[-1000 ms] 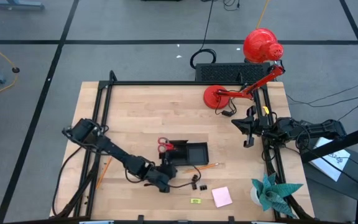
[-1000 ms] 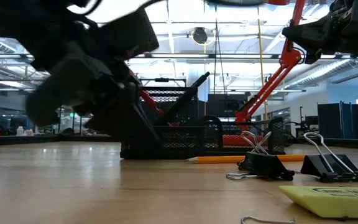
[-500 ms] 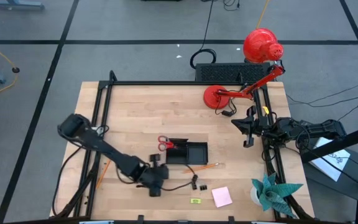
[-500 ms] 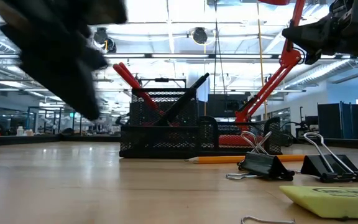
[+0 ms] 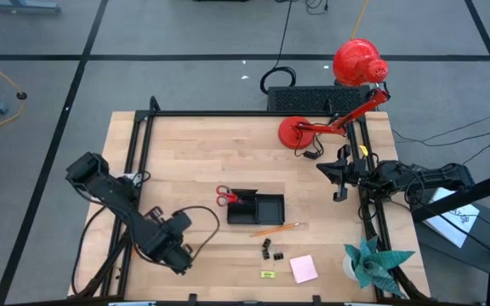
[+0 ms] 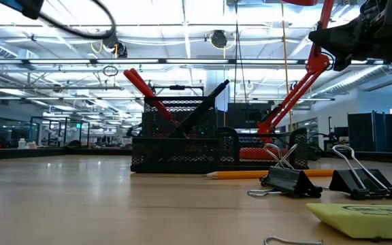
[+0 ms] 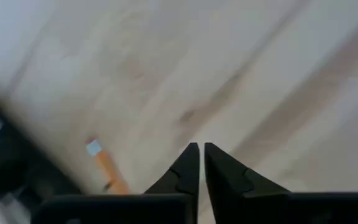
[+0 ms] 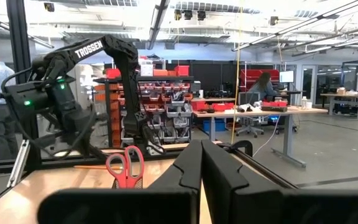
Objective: Pick and place office supplies into organizer
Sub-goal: Put the left pencil into the top left compartment of the desk organizer
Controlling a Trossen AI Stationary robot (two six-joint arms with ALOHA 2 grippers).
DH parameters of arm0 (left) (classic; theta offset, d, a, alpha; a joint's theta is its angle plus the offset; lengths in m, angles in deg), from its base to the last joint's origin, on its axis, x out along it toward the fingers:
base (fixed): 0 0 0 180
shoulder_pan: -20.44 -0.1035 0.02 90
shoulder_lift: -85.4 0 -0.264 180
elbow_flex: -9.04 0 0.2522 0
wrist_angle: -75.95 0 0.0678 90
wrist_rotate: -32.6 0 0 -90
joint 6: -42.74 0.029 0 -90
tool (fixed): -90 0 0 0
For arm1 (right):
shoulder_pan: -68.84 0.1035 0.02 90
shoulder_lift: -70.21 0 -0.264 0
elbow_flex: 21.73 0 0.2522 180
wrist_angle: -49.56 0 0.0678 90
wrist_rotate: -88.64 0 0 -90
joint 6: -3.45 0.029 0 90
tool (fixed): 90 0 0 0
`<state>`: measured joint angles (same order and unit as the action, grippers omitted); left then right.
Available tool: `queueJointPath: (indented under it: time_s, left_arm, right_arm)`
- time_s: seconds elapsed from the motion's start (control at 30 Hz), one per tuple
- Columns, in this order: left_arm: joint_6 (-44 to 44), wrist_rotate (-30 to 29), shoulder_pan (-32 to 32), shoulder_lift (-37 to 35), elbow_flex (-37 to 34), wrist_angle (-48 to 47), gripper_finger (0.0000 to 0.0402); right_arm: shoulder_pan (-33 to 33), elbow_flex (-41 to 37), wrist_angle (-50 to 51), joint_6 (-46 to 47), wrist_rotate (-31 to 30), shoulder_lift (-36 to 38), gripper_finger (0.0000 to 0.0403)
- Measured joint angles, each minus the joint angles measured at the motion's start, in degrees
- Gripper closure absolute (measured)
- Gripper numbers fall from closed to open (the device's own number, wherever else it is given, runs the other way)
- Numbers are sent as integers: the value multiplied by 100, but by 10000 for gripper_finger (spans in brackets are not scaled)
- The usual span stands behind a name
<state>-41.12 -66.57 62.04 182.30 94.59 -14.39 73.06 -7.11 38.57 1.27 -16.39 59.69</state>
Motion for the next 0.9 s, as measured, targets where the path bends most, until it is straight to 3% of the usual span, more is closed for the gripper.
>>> queueJointPath:
  time_s: [0.2,0.47,0.63,0.9]
  left_arm:
    - [-252,363,-17,0,-289,-99,308]
    - [-587,1468,-152,2,-1177,27,247]
    - [-603,1765,-187,2,-1535,120,236]
    - [-779,1669,-411,-214,-2214,810,238]
  right_arm:
    - [-1,2,-8,1,4,-7,399]
    - [-1,1,-7,1,7,-7,399]
    - [0,0,-22,2,7,-7,399]
    - [-2,2,-24,5,7,-7,399]
